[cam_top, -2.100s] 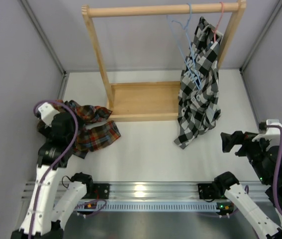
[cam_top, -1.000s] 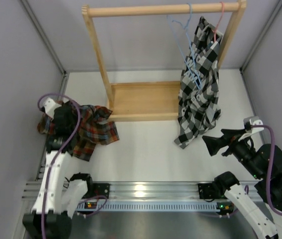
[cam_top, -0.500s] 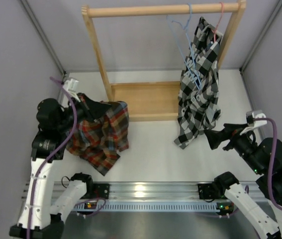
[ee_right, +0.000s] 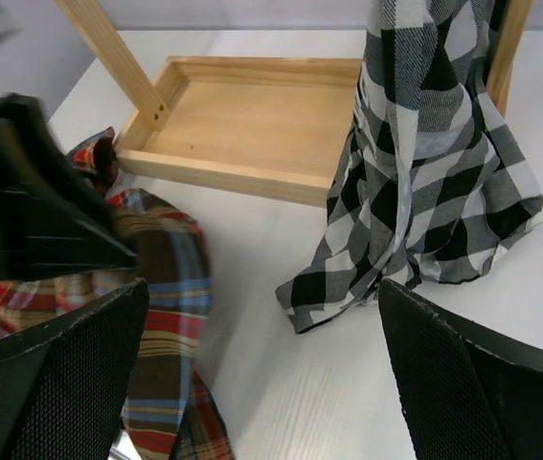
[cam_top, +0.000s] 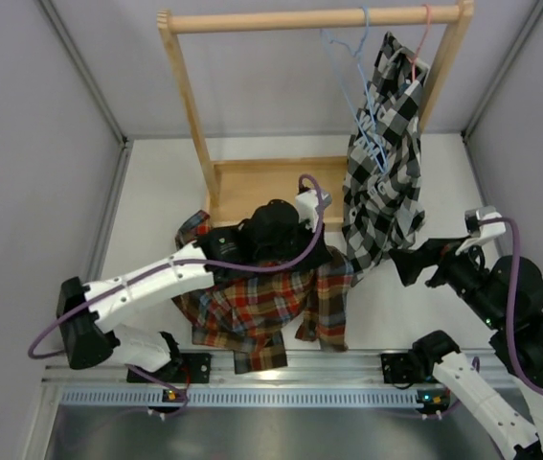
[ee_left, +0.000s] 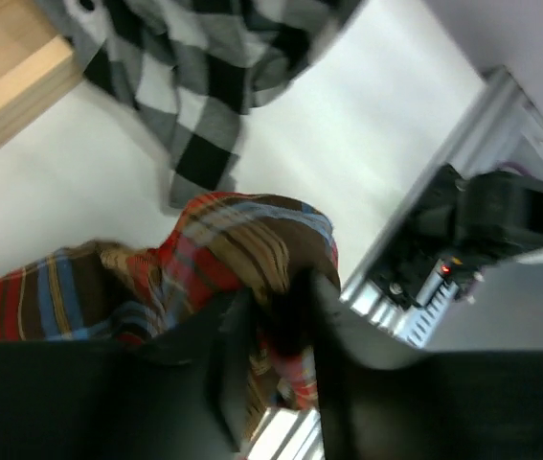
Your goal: Place the shirt on the hanger
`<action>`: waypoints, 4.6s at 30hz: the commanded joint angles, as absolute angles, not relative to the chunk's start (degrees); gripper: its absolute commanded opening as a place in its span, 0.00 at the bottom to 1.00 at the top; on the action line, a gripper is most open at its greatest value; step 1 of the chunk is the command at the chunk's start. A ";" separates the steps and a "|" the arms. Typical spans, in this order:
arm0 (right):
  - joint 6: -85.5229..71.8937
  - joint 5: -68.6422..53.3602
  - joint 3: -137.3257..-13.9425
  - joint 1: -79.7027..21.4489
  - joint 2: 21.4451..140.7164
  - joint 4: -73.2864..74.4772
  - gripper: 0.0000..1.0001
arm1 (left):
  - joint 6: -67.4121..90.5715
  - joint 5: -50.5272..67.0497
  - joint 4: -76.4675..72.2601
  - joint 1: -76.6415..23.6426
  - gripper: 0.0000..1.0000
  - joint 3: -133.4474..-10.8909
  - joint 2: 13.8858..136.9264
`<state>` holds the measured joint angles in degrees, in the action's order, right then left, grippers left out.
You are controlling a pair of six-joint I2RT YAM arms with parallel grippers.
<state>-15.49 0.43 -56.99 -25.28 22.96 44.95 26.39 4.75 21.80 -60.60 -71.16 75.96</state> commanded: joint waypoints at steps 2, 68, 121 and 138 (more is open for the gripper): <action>-12.40 -3.85 -59.07 -25.58 20.48 47.11 0.99 | 24.43 -7.01 16.70 -59.94 0.55 -73.13 81.39; -10.46 9.33 -76.82 -63.75 78.40 27.42 0.03 | 20.56 16.79 17.41 -16.44 0.98 -50.63 30.49; -29.16 26.19 -50.81 -65.39 67.15 18.73 0.73 | 33.57 -33.05 28.30 -49.75 0.00 -51.50 54.84; -45.52 36.39 -41.23 -70.75 71.81 0.01 0.40 | 34.10 -33.66 28.39 -49.75 0.00 -51.59 54.05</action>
